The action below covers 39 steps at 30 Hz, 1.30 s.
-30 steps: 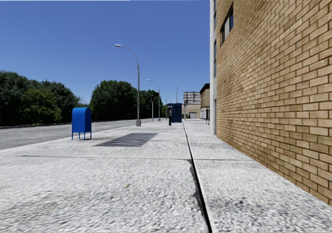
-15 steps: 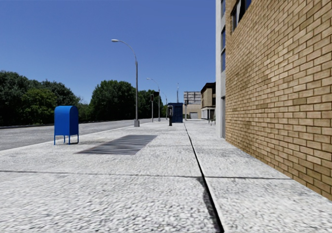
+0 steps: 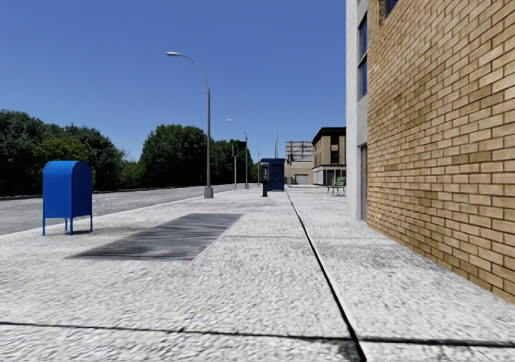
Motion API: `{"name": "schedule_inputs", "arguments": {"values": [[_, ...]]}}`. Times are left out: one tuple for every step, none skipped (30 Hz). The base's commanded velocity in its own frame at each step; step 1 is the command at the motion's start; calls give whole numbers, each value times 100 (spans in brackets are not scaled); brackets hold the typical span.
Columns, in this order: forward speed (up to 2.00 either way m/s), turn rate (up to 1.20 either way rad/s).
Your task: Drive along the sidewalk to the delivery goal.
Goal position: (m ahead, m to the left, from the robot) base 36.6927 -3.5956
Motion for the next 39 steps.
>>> {"name": "schedule_inputs", "arguments": {"values": [[199, -13], [199, -15], [199, -16], [199, -18], [199, -18], [199, -19], [199, -19], [199, -20], [199, -20], [199, -20], [199, -21], [199, -21], [199, -21], [199, -21], [199, -21], [199, -21], [199, -21], [199, -21], [199, -21], [199, -21], [199, -21], [199, -21], [199, -21], [199, -21], [199, -21], [199, -21], [199, -21], [199, -21], [199, -21], [199, -21], [199, -21], [199, -22], [199, -24], [199, -25], [199, -25], [199, -25], [199, -25], [199, -26], [199, -26]]}}
